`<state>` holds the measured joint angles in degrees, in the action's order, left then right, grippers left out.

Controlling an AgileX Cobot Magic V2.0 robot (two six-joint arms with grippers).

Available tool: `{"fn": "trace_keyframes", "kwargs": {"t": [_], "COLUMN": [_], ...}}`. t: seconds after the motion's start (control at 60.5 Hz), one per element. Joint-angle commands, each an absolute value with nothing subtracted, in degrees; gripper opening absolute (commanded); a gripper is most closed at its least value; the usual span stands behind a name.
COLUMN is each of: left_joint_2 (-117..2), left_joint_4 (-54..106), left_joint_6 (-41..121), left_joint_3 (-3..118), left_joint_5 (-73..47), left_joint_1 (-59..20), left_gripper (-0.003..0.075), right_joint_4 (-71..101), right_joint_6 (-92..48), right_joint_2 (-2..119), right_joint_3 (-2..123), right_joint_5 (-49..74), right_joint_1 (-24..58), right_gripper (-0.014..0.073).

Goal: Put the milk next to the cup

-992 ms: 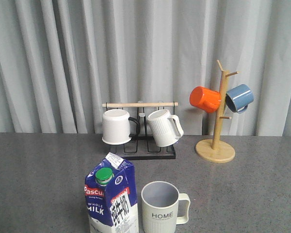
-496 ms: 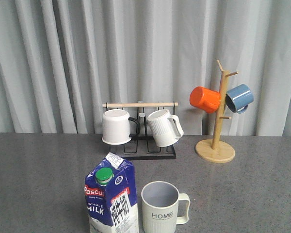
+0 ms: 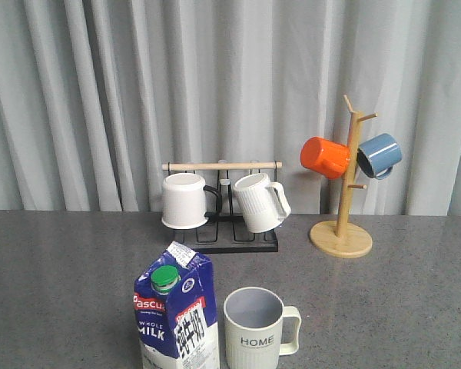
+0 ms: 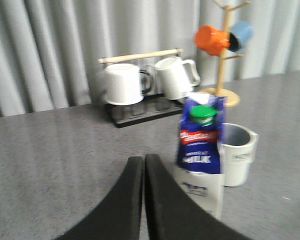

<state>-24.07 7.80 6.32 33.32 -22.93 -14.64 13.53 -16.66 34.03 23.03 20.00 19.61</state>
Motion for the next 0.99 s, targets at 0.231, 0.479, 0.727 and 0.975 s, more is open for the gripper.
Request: {"fn": "trace_keyframes", "kwargs": {"t": [0.231, 0.479, 0.727, 0.975], "left_joint_2": [-8.26, 1.12, 1.42, 1.37], "left_joint_4": [9.17, 8.95, 8.89, 8.89], "left_joint_6": [1.97, 1.92, 2.15, 2.10], "left_joint_3": [4.03, -2.88, -2.88, -2.88], "left_joint_5": [4.60, 4.18, 4.43, 4.16], "left_joint_1": [-4.51, 0.04, 0.24, 0.24], "left_gripper": [-0.0008, -0.0008, -0.0008, -0.0008], "right_joint_4": [13.71, 13.71, 13.71, 13.71], "right_joint_6": [-16.56, -16.56, -16.56, -16.61], "right_joint_2": [34.04, 34.04, 34.04, 34.05], "right_joint_3": [24.56, 24.56, 24.56, 24.56], "right_joint_5": [16.45, 16.78, 16.93, 16.93], "right_joint_1": [19.53, 19.53, 19.53, 19.53], "right_gripper": [-0.0005, -0.0005, -0.0005, -0.0005]}}
